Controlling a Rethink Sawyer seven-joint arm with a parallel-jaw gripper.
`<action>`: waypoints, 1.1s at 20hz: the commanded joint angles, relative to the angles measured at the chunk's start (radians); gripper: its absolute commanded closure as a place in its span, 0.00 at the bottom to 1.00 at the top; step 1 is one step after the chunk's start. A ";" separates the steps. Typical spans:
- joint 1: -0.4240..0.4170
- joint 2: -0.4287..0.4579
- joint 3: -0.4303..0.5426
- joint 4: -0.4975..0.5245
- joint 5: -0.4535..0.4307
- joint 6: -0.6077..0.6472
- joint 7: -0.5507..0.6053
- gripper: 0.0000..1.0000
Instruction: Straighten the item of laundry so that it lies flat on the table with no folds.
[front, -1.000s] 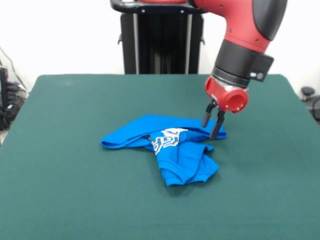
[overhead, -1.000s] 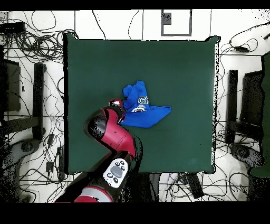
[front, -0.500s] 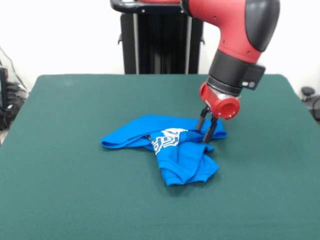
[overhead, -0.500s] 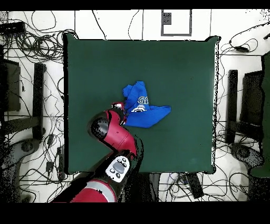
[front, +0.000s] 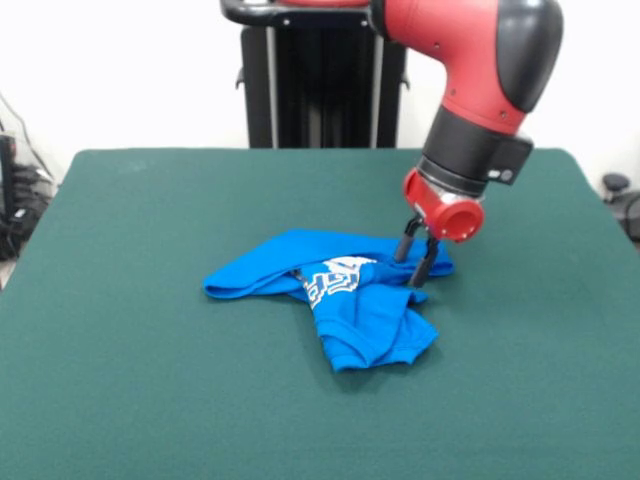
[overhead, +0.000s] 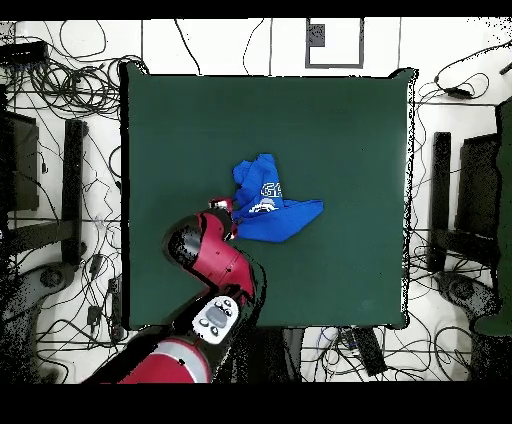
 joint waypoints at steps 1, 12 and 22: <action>0.106 0.017 -0.006 -0.076 0.085 0.188 0.249 0.00; 0.106 0.011 -0.012 -0.073 0.088 0.201 0.240 0.00; 0.068 0.003 0.034 -0.057 0.078 0.152 0.215 0.00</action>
